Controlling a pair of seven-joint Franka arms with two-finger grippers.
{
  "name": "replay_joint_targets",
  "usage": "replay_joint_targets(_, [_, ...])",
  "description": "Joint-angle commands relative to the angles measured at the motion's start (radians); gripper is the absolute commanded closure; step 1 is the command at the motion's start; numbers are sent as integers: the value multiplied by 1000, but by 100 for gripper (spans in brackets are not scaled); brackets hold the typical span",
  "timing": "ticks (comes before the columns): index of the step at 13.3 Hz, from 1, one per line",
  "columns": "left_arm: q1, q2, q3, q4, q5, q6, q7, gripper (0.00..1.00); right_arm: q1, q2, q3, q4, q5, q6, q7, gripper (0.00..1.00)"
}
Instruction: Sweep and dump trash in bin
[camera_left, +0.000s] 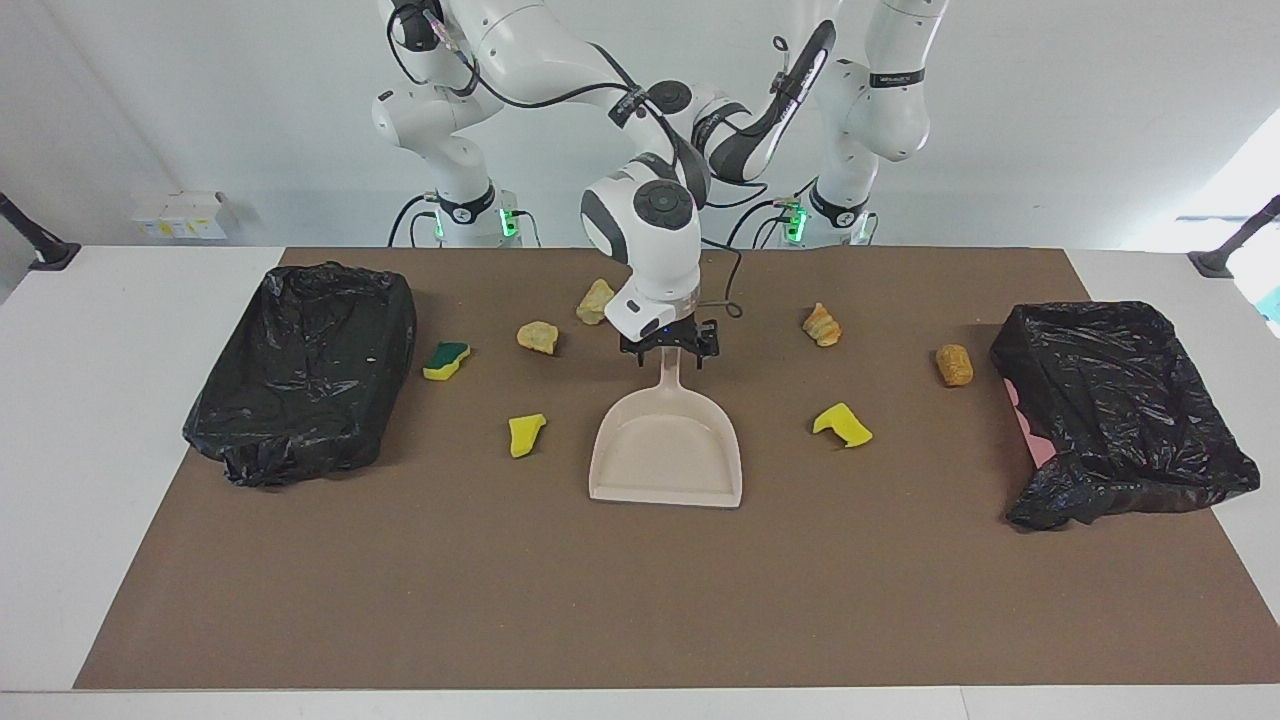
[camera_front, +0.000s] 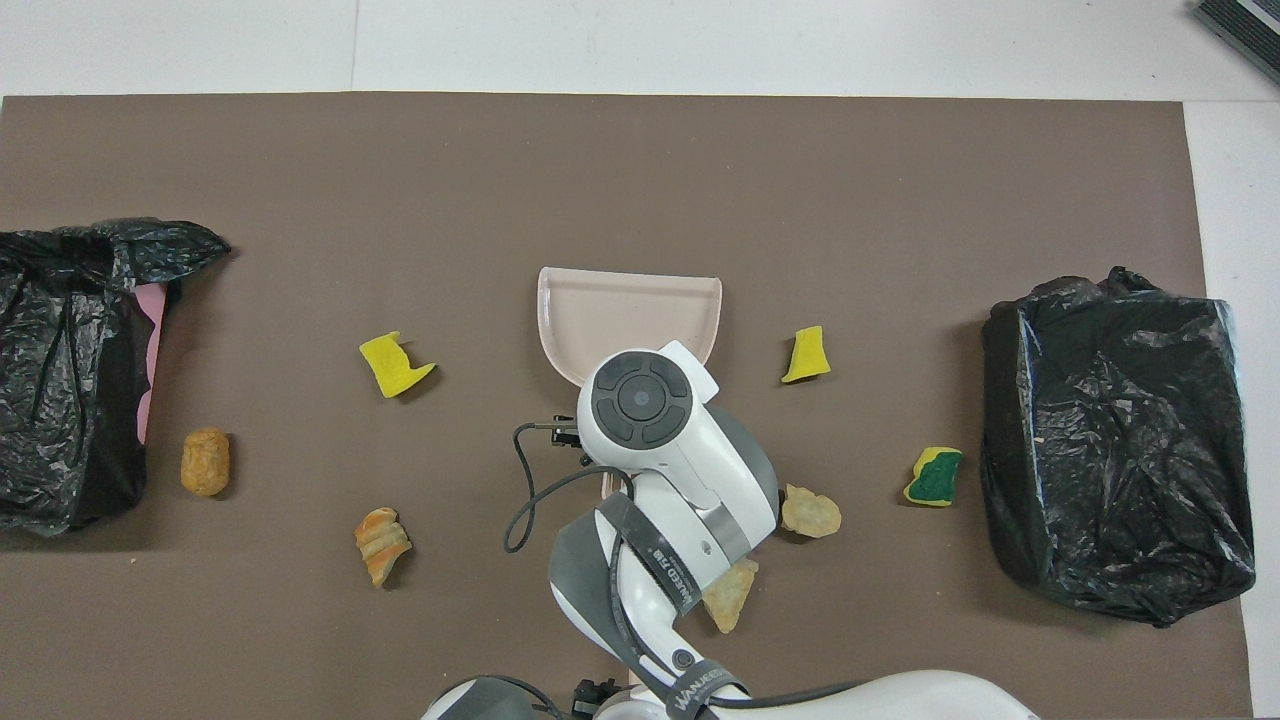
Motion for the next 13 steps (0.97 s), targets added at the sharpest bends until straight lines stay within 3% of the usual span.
replay_joint_targets(1, [-22, -28, 18, -9, -14, -14, -12, 28, 3, -15, -4, -21, -1, 12, -28, 74])
replay_joint_targets(3, [-16, -37, 18, -9, -14, -23, -12, 30, 0, -24, -4, -1, 0, -31, -28, 100])
replay_joint_targets(4, [-15, -42, 20, -9, -14, -29, -12, 32, -12, -42, -4, 7, 0, -61, -33, 100])
replay_joint_targets(6, [-14, -42, 20, -9, -14, -29, -12, 56, -40, -87, -5, 7, 14, -89, -48, 100])
replay_joint_targets(8, [-14, -42, 21, -9, -14, -29, -12, 96, -96, -128, -10, 8, 6, -120, -97, 100])
replay_joint_targets(9, [-7, -45, 23, -9, -14, -31, -17, 100, -113, -142, -8, 10, 9, -168, -219, 100])
replay_joint_targets(13, [97, -79, 26, 37, -14, -162, -35, 100, -146, -154, -13, 8, -1, -290, -719, 100])
